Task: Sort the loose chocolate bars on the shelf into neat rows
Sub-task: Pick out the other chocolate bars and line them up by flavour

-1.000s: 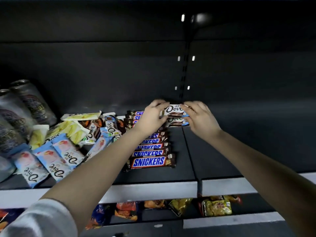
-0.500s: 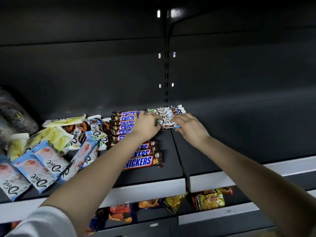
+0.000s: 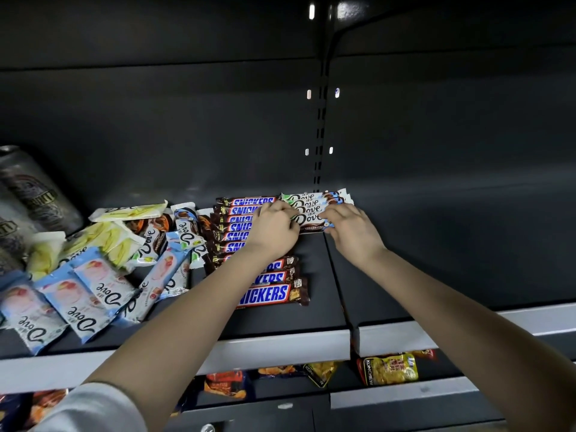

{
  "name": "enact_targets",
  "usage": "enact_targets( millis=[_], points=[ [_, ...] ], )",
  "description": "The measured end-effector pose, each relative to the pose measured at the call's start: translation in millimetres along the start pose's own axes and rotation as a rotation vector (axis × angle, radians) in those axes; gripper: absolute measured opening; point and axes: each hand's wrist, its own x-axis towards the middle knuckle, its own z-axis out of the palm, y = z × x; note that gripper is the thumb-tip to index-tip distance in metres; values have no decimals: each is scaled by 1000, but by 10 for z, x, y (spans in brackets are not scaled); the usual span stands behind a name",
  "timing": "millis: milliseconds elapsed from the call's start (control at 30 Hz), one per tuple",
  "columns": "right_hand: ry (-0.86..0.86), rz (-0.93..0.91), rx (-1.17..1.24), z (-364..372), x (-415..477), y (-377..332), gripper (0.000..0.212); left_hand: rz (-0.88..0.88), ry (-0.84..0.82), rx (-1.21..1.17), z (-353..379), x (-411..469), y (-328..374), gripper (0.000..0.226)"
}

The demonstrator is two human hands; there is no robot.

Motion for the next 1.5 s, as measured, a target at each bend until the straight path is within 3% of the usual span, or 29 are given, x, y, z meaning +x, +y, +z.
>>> enact_targets(
  millis=[133,333,567,1133,1367,1500],
  points=[
    [-8,27,-21,-29,1,-48,34,14,-26,34,7,23,-2,40],
    [91,-13,24,-72,47,-176,36,-11,88,-220,-170,14,-45,37],
    [101,-92,119,-61,370,-670,34,-66,161,-69,-472,-200,-433,33],
    [-52,-322,158,217,856,-1813,36,-400,189,55,-959,-898,-1433,39],
    [-297,-293,51,323,948,-2053,44,-420,111,59,-898,-1055,-1627,39],
    [-354,-308,36,335,942,-2132,44,-378,117,157,-810,-1122,-1659,43]
  ],
)
